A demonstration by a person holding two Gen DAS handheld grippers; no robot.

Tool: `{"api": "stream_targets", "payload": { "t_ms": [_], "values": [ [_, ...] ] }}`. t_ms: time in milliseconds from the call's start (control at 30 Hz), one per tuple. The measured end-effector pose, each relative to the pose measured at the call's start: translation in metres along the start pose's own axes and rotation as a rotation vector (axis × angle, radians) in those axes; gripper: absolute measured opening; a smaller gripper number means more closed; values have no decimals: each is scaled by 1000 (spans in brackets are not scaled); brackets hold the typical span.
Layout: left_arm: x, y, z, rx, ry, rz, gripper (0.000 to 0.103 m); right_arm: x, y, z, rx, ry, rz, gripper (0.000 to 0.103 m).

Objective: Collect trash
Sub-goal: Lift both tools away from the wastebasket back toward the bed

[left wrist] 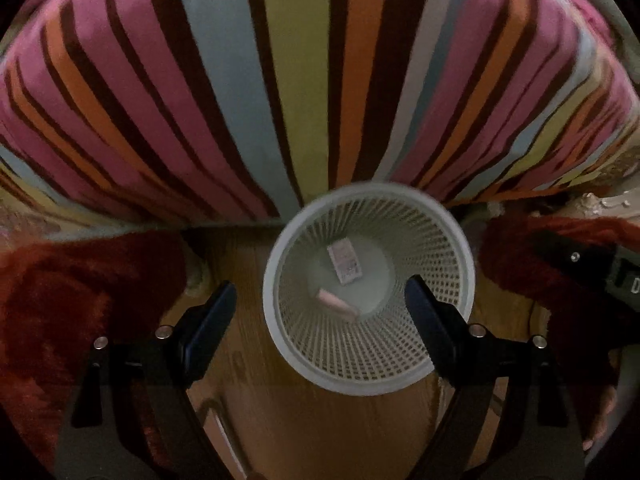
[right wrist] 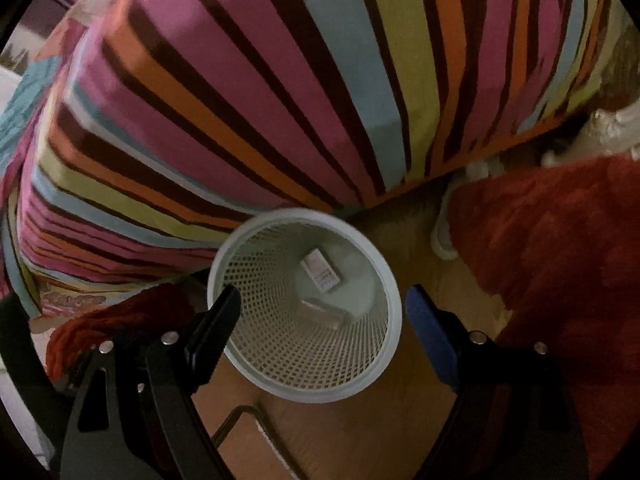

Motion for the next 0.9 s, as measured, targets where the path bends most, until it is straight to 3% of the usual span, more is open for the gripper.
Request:
{"api": "stream_targets", "payload": {
  "t_ms": [333, 533, 700, 900],
  "values": [
    [76, 17, -35, 15, -295, 1, 84, 66, 10, -39, 69, -282, -23, 81],
    [105, 34, -65, 45, -399, -24, 84, 105, 13, -80, 73, -449, -47, 81],
    [121, 42, -94, 12, -457, -62, 84, 123, 21, -110, 127, -531, -34, 81],
    [132, 42, -133, -46, -501, -51, 84, 132, 24, -144, 123, -578, -42, 81]
  ]
}}
Point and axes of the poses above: each gripper's, at about its wrist camera, not at the fingertips, and x roughly against the way its jaws point, y to its left, z to its underside, the point moved 7 cm from there along -x, roughly the way its jaws point, and after that the axes turned 2 degrees about -y, right-handed, at the moved point
